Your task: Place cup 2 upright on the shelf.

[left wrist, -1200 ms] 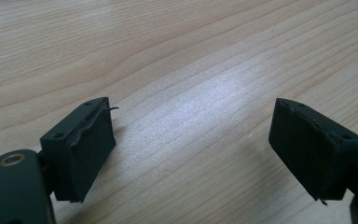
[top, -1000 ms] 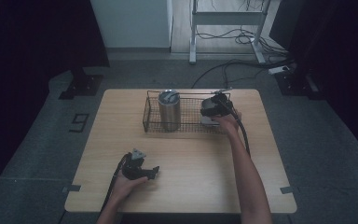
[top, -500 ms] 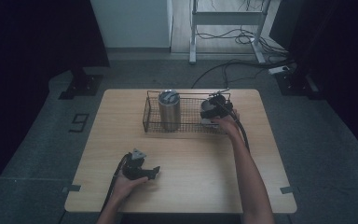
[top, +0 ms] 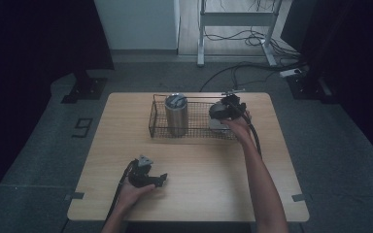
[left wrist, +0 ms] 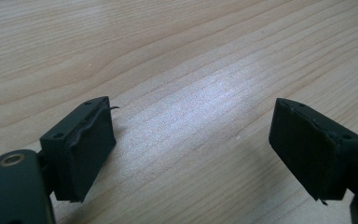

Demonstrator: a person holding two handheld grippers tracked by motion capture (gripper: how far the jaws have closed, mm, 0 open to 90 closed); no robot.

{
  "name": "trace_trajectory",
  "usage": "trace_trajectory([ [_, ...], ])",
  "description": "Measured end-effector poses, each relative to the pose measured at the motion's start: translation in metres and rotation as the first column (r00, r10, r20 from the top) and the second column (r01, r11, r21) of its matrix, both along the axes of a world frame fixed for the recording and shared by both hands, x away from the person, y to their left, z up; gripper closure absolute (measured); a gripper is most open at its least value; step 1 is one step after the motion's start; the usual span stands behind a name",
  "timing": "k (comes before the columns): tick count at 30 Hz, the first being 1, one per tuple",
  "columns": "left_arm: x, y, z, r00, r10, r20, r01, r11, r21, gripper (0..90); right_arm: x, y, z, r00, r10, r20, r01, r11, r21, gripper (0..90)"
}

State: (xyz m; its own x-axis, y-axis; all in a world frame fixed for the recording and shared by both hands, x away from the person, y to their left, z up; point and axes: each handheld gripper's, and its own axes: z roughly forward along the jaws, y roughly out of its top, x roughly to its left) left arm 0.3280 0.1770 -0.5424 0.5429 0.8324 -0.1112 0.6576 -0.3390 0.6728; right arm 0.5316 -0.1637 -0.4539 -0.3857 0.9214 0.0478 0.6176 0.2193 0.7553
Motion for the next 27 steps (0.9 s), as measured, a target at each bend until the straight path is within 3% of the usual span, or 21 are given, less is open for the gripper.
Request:
trace_trajectory([
  [6,-0.001,0.0,0.003,1.0,-0.001,0.005,0.001,1.0,-0.004,14.2,-0.01,-0.007,0.015,0.9995,-0.011,0.03,0.01,1.0,0.017,0.0],
  [9,-0.002,-0.002,0.003,0.9999,-0.004,0.01,0.004,1.0,-0.004,14.2,-0.019,-0.013,0.019,0.9971,-0.007,0.076,0.005,1.0,0.027,2.3],
  [11,-0.003,-0.003,0.004,0.9999,-0.008,0.015,0.008,1.0,-0.004,14.2,-0.023,-0.017,0.022,0.9978,-0.011,0.066,0.009,0.999,0.033,1.9],
  [17,-0.004,-0.002,0.005,0.9998,-0.004,0.022,0.004,1.0,-0.008,14.2,-0.04,-0.029,0.025,0.9951,-0.009,0.098,0.002,0.997,0.072,3.8],
  [27,-0.004,-0.003,0.006,0.9998,-0.005,0.021,0.005,1.0,-0.005,14.2,-0.062,-0.036,0.024,0.993,-0.004,0.118,-0.006,0.996,0.084,9.1],
])
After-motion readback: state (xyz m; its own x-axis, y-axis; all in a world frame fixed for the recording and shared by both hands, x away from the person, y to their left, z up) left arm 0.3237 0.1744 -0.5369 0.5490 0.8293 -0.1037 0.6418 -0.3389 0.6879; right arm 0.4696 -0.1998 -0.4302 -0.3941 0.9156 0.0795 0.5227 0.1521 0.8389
